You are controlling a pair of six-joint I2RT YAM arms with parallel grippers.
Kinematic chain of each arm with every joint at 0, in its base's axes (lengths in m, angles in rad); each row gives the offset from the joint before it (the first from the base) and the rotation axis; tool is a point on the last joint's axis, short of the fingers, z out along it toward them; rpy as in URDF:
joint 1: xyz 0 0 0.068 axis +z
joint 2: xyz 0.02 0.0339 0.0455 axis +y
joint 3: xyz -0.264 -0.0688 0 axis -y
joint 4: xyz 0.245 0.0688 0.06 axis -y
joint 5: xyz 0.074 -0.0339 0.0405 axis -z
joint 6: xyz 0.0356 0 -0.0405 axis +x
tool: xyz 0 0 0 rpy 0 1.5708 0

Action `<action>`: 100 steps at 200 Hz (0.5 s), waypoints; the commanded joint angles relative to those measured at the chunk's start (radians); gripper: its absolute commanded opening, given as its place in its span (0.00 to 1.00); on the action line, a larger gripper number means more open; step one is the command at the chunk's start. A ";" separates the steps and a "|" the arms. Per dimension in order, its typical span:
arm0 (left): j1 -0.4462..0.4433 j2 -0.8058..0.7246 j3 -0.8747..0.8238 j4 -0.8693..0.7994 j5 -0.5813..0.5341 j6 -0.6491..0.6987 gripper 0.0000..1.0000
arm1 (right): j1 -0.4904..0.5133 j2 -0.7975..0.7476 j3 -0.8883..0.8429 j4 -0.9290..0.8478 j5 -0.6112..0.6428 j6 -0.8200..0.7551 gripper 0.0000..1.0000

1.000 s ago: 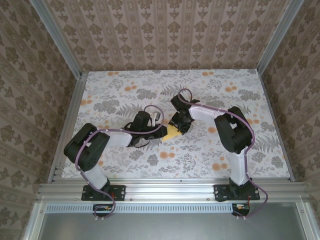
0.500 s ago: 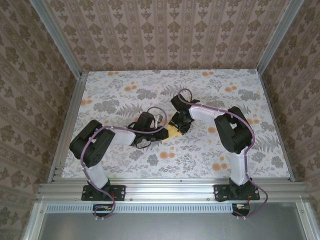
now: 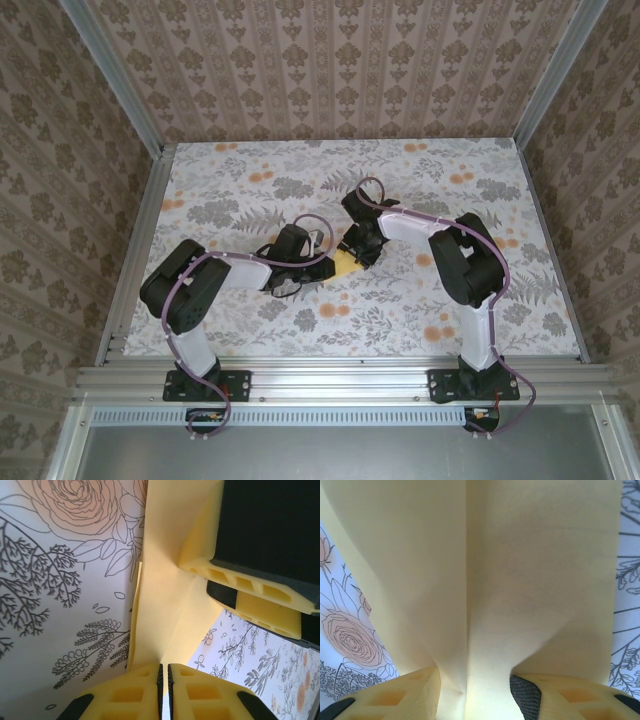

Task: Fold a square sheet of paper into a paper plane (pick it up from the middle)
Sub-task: Fourth fold the wing at the center of the table.

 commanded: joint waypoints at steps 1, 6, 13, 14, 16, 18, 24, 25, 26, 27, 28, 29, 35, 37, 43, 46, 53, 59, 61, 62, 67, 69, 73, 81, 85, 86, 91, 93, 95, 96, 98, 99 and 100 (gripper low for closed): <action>-0.002 0.020 0.015 -0.040 -0.029 0.025 0.15 | -0.005 0.194 -0.149 -0.184 0.121 0.023 0.50; -0.002 0.022 0.015 -0.041 -0.031 0.026 0.14 | -0.005 0.195 -0.149 -0.184 0.119 0.023 0.50; -0.002 0.025 0.013 -0.041 -0.031 0.026 0.15 | -0.004 0.195 -0.149 -0.185 0.119 0.024 0.50; -0.002 0.026 0.013 -0.041 -0.030 0.026 0.15 | -0.005 0.195 -0.149 -0.185 0.119 0.023 0.50; -0.002 0.026 0.014 -0.040 -0.029 0.025 0.15 | -0.005 0.195 -0.149 -0.185 0.119 0.023 0.50; -0.001 0.028 0.012 -0.041 -0.030 0.026 0.15 | -0.005 0.195 -0.149 -0.185 0.120 0.023 0.50; -0.001 0.030 0.014 -0.043 -0.028 0.027 0.14 | -0.005 0.195 -0.149 -0.185 0.120 0.023 0.50; -0.002 0.031 0.014 -0.043 -0.028 0.028 0.14 | -0.005 0.196 -0.149 -0.185 0.120 0.023 0.50; -0.002 0.031 0.014 -0.044 -0.028 0.027 0.14 | -0.005 0.196 -0.149 -0.185 0.120 0.023 0.50; -0.002 0.032 0.013 -0.044 -0.028 0.028 0.14 | -0.005 0.196 -0.149 -0.186 0.121 0.023 0.50; -0.002 0.032 0.013 -0.044 -0.027 0.028 0.14 | -0.005 0.196 -0.149 -0.185 0.121 0.023 0.50; -0.002 0.032 0.013 -0.044 -0.026 0.028 0.14 | -0.005 0.195 -0.149 -0.185 0.121 0.023 0.50; -0.002 0.035 0.013 -0.044 -0.023 0.029 0.14 | -0.005 0.195 -0.149 -0.185 0.120 0.023 0.50; -0.002 0.035 0.012 -0.044 -0.022 0.029 0.14 | -0.005 0.194 -0.148 -0.186 0.120 0.023 0.50; -0.002 0.037 0.011 -0.047 -0.021 0.030 0.14 | -0.005 0.195 -0.147 -0.185 0.120 0.023 0.50; -0.002 0.039 0.011 -0.048 -0.021 0.031 0.13 | -0.005 0.194 -0.147 -0.185 0.120 0.023 0.50; -0.002 0.040 0.011 -0.052 -0.020 0.035 0.13 | -0.005 0.194 -0.147 -0.186 0.119 0.022 0.50; -0.001 0.042 0.010 -0.055 -0.021 0.036 0.13 | -0.005 0.193 -0.146 -0.187 0.120 0.022 0.50; -0.002 0.042 0.010 -0.056 -0.021 0.037 0.13 | -0.005 0.194 -0.146 -0.187 0.120 0.022 0.50; -0.002 0.042 0.010 -0.057 -0.021 0.037 0.13 | -0.005 0.194 -0.146 -0.188 0.119 0.022 0.50; -0.002 0.044 0.009 -0.061 -0.021 0.037 0.13 | -0.005 0.194 -0.146 -0.188 0.120 0.021 0.50; -0.002 0.044 0.009 -0.062 -0.021 0.038 0.13 | -0.005 0.194 -0.145 -0.187 0.120 0.022 0.50; -0.002 0.044 0.010 -0.065 -0.021 0.040 0.13 | -0.005 0.194 -0.145 -0.187 0.120 0.022 0.50; -0.002 0.047 0.010 -0.072 -0.021 0.042 0.12 | -0.005 0.194 -0.143 -0.187 0.119 0.020 0.50; -0.001 0.047 0.010 -0.076 -0.021 0.044 0.12 | -0.005 0.194 -0.143 -0.188 0.118 0.019 0.50; -0.001 0.047 0.010 -0.078 -0.021 0.044 0.12 | -0.005 0.195 -0.143 -0.187 0.118 0.018 0.50; -0.002 0.046 0.009 -0.084 -0.021 0.045 0.12 | -0.005 0.193 -0.140 -0.187 0.117 0.017 0.50; -0.002 0.046 0.010 -0.085 -0.021 0.045 0.12 | -0.005 0.192 -0.139 -0.187 0.117 0.016 0.50; -0.001 0.046 0.009 -0.088 -0.021 0.046 0.12 | -0.005 0.191 -0.139 -0.188 0.117 0.015 0.50; -0.002 0.046 0.008 -0.088 -0.021 0.046 0.11 | -0.005 0.191 -0.138 -0.188 0.116 0.014 0.50; -0.002 0.046 0.008 -0.090 -0.021 0.046 0.11 | -0.005 0.189 -0.136 -0.188 0.116 0.012 0.50; -0.003 0.046 0.007 -0.091 -0.022 0.046 0.11 | -0.005 0.189 -0.135 -0.188 0.116 0.012 0.50; -0.003 0.046 0.007 -0.092 -0.023 0.046 0.11 | -0.004 0.188 -0.135 -0.188 0.116 0.011 0.50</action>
